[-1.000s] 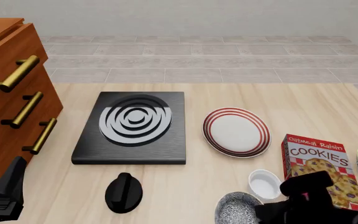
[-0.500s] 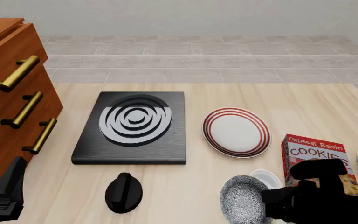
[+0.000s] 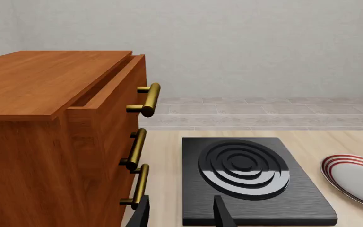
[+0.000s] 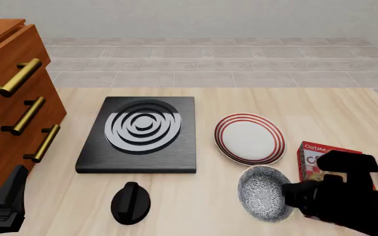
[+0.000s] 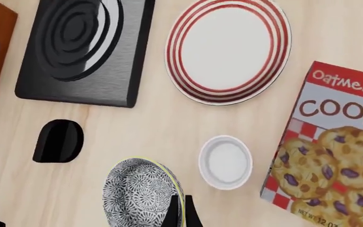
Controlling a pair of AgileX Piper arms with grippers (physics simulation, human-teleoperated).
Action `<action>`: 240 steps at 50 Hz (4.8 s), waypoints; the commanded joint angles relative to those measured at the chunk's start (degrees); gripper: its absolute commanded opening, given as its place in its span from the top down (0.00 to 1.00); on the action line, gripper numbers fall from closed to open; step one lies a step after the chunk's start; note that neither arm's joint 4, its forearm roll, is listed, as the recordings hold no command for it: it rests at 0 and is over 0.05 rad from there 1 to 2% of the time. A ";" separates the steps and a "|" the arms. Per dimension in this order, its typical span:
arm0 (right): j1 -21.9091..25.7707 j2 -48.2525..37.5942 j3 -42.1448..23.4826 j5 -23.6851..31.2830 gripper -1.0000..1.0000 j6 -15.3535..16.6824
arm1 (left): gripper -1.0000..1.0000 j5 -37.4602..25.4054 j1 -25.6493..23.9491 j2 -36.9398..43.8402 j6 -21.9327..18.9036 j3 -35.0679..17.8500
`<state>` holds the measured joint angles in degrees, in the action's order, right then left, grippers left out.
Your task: Pick the akita bowl next to the ramekin and place it on the plate.
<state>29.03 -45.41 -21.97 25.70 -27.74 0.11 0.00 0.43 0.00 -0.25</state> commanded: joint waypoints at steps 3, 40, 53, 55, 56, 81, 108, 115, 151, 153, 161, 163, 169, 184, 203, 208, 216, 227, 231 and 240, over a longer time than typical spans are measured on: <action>-2.39 -1.18 -1.82 -0.76 1.00 -0.56 | 0.00 0.00 0.00 0.00 0.00 0.00; -7.68 -9.76 -10.48 -3.15 1.00 -0.95 | 0.00 0.00 0.00 0.00 0.00 0.00; -9.21 -13.40 -12.47 -5.74 1.00 -1.21 | 0.00 0.00 0.00 0.00 0.00 0.00; -9.39 -13.83 -12.61 -6.03 1.00 -1.11 | 0.00 0.00 0.00 0.00 0.00 0.00; -9.50 -14.04 -12.66 -6.20 1.00 -1.17 | 0.00 0.00 0.00 0.00 0.00 0.00; -12.13 -23.87 -13.67 -14.73 1.00 -0.76 | 0.00 0.00 0.00 0.00 0.00 0.00; -14.35 -32.74 -17.59 -19.91 1.00 1.32 | 0.00 0.00 0.00 0.00 0.00 0.00; -14.64 -34.28 -18.72 -20.44 1.00 1.69 | 0.00 0.00 0.00 0.00 0.00 0.00; -16.86 -44.45 -20.65 -26.01 1.00 4.90 | 0.00 0.00 0.00 0.00 0.00 0.00; -16.96 -44.90 -20.86 -26.16 1.00 4.99 | 0.00 0.00 0.00 0.00 0.00 0.00; -17.46 -46.63 -21.58 -26.84 1.00 5.58 | 0.00 0.00 0.00 0.00 0.00 0.00; -17.53 -47.51 -21.73 -27.29 1.00 5.79 | 0.00 0.00 0.00 0.00 0.00 0.00; -17.52 -48.83 -21.99 -28.02 1.00 5.98 | 0.00 0.00 0.00 0.00 0.00 0.00; -17.90 -51.64 -23.13 -29.32 1.00 6.27 | 0.00 0.00 0.00 0.00 0.00 0.00; -18.55 -54.76 -24.57 -30.78 1.00 7.01 | 0.00 0.00 0.00 0.00 0.00 0.00; -19.00 -55.82 -25.15 -31.09 1.00 7.60 | 0.00 0.00 0.00 0.00 0.00 0.00; -18.73 -56.42 -25.53 -31.16 1.00 7.73 | 0.00 0.00 0.00 0.00 0.00 0.00; -18.11 -56.57 -25.84 -30.93 1.00 7.73 | 0.00 0.00 0.00 0.00 0.00 0.00; -17.85 -56.32 -25.82 -30.90 0.00 8.05 | 0.00 0.00 0.00 0.00 0.00 0.00; -17.88 -56.25 -25.96 -30.86 0.00 8.19 | 0.00 0.00 0.00 0.00 0.00 0.00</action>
<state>10.96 -101.68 -47.66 -5.16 -19.69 0.11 0.00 0.43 0.00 -0.25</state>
